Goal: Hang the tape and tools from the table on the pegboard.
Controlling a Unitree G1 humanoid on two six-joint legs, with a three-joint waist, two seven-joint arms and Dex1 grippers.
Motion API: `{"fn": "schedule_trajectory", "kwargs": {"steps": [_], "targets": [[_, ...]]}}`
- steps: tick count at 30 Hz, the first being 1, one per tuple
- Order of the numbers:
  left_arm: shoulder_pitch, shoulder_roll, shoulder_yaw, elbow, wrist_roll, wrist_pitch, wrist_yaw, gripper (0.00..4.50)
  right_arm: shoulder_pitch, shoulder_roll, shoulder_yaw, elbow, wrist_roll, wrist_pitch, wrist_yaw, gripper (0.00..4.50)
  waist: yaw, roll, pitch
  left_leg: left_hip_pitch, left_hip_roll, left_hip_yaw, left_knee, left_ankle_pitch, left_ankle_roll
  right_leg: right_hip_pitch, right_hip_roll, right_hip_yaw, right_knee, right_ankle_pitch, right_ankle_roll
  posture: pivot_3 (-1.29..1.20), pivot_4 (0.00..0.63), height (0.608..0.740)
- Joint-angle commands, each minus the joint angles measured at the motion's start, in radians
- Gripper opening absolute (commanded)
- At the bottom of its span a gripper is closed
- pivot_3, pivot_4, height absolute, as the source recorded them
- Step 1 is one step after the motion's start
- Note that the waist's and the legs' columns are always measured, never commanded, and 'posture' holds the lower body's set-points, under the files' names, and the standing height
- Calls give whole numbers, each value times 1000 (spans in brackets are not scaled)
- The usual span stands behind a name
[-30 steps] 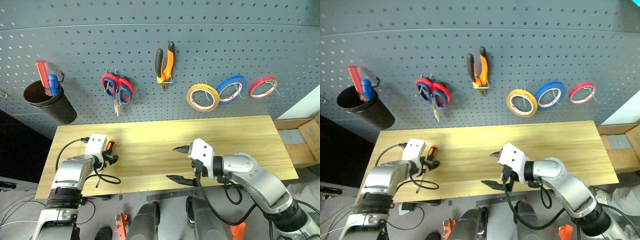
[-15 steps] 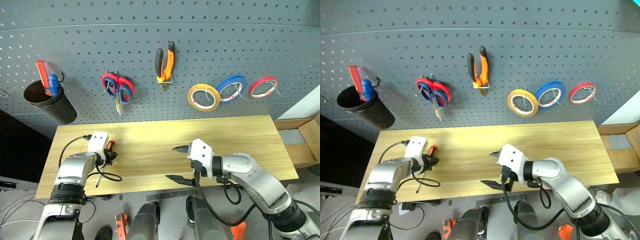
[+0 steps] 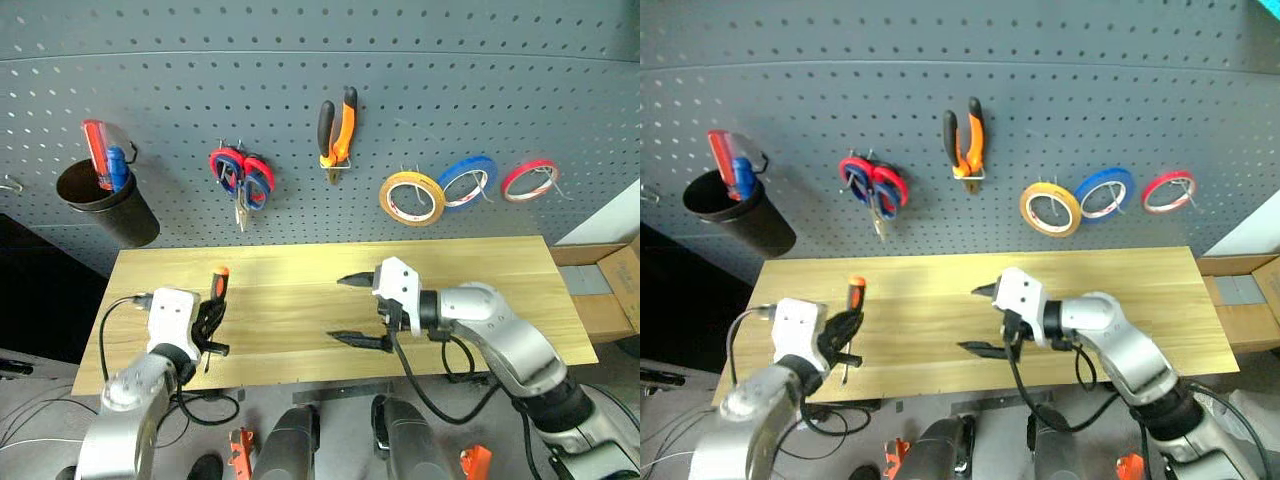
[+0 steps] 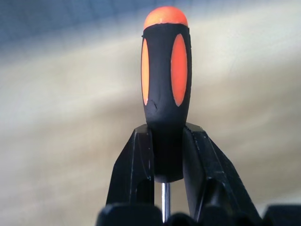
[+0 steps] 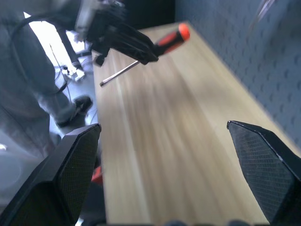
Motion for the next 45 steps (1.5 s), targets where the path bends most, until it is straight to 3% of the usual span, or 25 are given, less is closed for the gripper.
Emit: {"fn": "schedule_trajectory", "kwargs": {"steps": [1,7,15,19,26,34,45], "targets": [[1,-44,22,-87,70,-175,94,493,-48,60,-45,53,46,-83,34,4500,14,4,-15,0,0,0,0,0,0,0,1,0,0,0,0,82,156,740],[-139,-41,94,-68,63,-281,156,493,-145,175,-175,112,149,-69,-6,4500,46,-2,-48,1,-1,0,2,1,0,3,1,0,0,2,2,99,121,740],[-382,75,190,-52,-31,-213,151,493,-179,169,-170,159,115,-115,30,4500,50,-7,-89,2,-1,2,1,1,-1,2,3,0,1,2,1,98,82,740],[-546,126,260,-27,-150,-162,162,493,-191,172,-167,168,113,-118,45,4500,50,-9,-105,3,-1,2,2,2,-2,2,4,0,3,2,1,102,68,740],[-663,256,297,155,-116,-220,137,493,-206,168,-164,201,97,-134,58,4500,47,-7,-133,5,0,4,1,2,-2,2,10,2,3,2,1,102,52,740],[-728,234,233,476,-52,-415,119,493,-219,176,-166,193,83,-134,47,4500,48,-8,-149,17,0,4,1,2,-2,15,11,3,2,3,0,76,41,740],[-764,194,192,574,-82,-509,86,493,-193,155,-170,151,74,-112,27,4500,28,-10,-157,19,0,3,1,2,-2,17,10,3,2,3,0,46,47,740]]}}
